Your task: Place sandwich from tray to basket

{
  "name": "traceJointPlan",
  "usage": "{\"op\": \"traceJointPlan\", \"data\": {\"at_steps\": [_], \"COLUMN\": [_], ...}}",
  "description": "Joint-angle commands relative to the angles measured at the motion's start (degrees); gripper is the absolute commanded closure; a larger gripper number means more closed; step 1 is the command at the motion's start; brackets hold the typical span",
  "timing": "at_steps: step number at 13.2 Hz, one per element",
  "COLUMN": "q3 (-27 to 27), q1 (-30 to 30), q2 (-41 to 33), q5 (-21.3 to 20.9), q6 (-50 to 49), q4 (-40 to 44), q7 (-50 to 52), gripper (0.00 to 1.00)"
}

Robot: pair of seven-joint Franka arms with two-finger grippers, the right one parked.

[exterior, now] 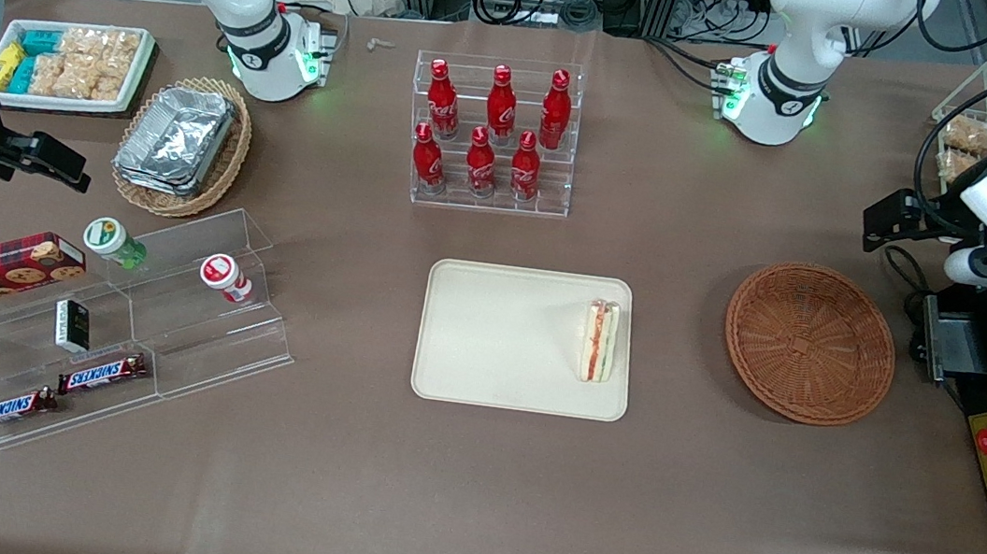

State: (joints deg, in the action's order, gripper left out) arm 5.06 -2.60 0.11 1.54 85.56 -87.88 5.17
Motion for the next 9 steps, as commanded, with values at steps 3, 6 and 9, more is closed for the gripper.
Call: {"op": "traceJointPlan", "data": {"at_steps": [3,6,9], "q3": [0.3,2.3,8.6], "q1": [0.1,-0.2,-0.5], "q2": [0.1,0.4,1.9], "q5": [-0.2,0.3,-0.2], "q6": [-1.6,-1.5,-0.6], "q4": [1.3,1.1,1.3], "q7": [-0.3,2.6,4.7], "gripper": [0.0,0.0,0.0]}}
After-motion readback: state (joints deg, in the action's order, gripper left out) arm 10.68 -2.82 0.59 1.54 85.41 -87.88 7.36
